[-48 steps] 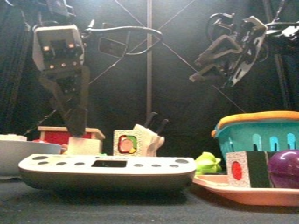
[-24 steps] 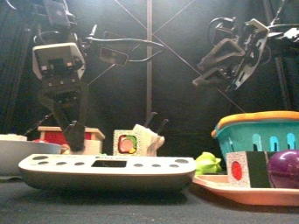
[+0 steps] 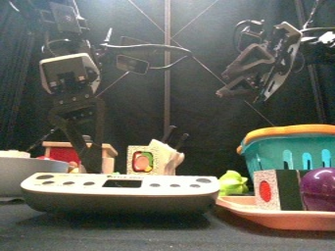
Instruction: Grab white sushi piece from stove
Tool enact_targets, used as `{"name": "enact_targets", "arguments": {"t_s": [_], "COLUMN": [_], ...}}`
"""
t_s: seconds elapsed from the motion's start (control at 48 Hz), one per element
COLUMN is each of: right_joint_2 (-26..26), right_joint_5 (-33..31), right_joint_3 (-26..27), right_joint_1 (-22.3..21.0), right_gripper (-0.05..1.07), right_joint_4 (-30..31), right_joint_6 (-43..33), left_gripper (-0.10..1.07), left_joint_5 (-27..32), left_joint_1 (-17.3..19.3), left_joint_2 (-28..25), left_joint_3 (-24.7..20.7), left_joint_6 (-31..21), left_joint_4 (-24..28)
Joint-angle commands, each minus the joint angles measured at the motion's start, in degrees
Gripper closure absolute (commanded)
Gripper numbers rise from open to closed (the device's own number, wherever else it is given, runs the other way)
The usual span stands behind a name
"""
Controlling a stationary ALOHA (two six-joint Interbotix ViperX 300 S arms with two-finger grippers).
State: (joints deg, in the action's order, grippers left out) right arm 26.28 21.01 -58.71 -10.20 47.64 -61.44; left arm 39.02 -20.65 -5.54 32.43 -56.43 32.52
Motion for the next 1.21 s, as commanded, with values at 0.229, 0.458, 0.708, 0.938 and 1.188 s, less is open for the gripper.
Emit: {"name": "enact_targets", "arguments": {"t_s": [0.229, 0.458, 0.708, 0.938, 1.188], "right_joint_2": [0.97, 1.05, 1.49, 2.37, 3.69], "right_joint_5": [0.18, 0.09, 0.00, 0.00, 0.00], "right_joint_3": [0.26, 0.26, -0.09, -0.88, -1.41], "right_joint_1": [-0.09, -0.09, -0.18, -0.18, -0.18], "right_gripper": [0.20, 0.20, 0.20, 0.20, 0.20], "right_joint_4": [-0.26, -0.26, 0.18, -0.18, -0.09], "right_joint_6": [0.09, 0.09, 0.09, 0.00, 0.09], "left_gripper": [0.03, 0.24, 0.37, 0.38, 0.38], "left_joint_5": [-1.14, -0.97, 0.44, 1.05, 1.67], "left_joint_1": [0.09, 0.09, 0.62, 1.85, 1.85], "left_joint_2": [0.00, -0.09, 1.93, 2.64, 2.37], "left_joint_3": [-1.32, -1.32, -2.90, -3.87, -4.13], "left_joint_6": [0.09, 0.09, 1.76, 2.90, 2.81], "left_joint_4": [0.18, 0.18, 2.02, 2.20, 2.11]}}
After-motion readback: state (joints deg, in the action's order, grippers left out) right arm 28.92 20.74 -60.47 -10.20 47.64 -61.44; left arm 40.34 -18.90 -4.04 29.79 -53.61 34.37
